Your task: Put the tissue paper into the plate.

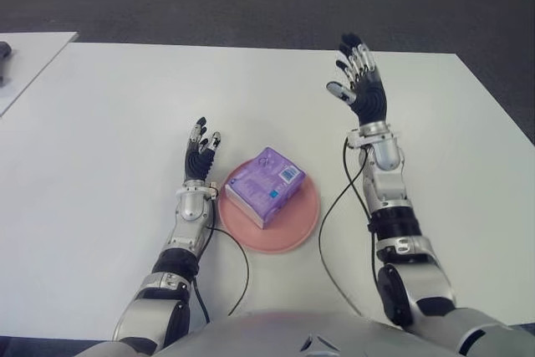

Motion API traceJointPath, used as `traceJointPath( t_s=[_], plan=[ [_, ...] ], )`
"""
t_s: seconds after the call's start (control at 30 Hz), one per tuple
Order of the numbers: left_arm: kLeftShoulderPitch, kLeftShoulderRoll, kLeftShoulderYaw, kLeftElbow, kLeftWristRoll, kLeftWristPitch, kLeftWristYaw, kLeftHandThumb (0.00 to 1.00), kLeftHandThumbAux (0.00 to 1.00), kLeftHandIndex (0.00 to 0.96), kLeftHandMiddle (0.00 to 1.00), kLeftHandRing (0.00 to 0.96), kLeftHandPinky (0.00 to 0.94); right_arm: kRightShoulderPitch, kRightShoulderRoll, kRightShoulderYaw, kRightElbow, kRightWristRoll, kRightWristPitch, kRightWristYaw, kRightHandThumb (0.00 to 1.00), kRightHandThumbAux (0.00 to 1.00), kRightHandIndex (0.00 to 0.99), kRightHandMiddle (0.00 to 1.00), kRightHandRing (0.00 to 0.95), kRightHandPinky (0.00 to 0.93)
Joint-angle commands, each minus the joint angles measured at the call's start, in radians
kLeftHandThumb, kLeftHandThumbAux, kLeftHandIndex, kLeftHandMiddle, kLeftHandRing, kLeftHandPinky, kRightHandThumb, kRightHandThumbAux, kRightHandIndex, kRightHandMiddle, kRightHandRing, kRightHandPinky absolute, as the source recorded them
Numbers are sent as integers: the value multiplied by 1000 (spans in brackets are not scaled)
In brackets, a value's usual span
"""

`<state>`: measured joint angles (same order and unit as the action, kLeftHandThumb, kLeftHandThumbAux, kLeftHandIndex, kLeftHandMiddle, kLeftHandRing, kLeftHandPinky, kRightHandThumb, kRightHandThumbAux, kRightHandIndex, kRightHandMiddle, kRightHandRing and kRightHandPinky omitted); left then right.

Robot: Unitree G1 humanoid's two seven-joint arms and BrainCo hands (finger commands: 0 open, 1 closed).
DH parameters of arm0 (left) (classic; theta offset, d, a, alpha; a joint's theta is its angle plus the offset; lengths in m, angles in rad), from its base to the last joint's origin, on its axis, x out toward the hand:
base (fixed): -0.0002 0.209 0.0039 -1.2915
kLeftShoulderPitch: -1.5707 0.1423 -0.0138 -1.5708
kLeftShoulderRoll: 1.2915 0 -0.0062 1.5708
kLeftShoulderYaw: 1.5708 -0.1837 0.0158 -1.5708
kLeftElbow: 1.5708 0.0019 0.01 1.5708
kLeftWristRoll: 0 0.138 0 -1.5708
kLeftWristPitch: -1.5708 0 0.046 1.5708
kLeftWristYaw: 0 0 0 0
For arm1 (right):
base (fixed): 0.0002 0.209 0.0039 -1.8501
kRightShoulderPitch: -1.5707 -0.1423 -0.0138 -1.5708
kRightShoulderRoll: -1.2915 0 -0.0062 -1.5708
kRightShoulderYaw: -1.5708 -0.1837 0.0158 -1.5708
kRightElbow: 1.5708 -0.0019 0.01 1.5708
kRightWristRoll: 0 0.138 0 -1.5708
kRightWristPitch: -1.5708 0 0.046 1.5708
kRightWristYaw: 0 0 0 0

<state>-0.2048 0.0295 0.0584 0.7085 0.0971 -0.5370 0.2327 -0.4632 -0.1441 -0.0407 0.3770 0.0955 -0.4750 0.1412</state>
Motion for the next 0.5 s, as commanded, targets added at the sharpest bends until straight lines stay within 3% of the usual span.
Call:
traceJointPath(
  t_s=[0.03,0.17,0.5],
  plan=[
    [10,1,-3,5,10,-7,4,0,452,0,0,0,0,63,46,-26,-14,38,24,-21,200,661,38,0,0,0],
    [11,3,-5,4,8,-14,-7,0,455,0,0,0,0,86,86,-66,10,46,16,-66,154,696,81,16,0,0],
    [14,3,-9,-1,9,-10,-11,0,452,0,0,0,0,130,79,-76,37,0,-22,-90,92,712,87,26,0,0]
  ],
)
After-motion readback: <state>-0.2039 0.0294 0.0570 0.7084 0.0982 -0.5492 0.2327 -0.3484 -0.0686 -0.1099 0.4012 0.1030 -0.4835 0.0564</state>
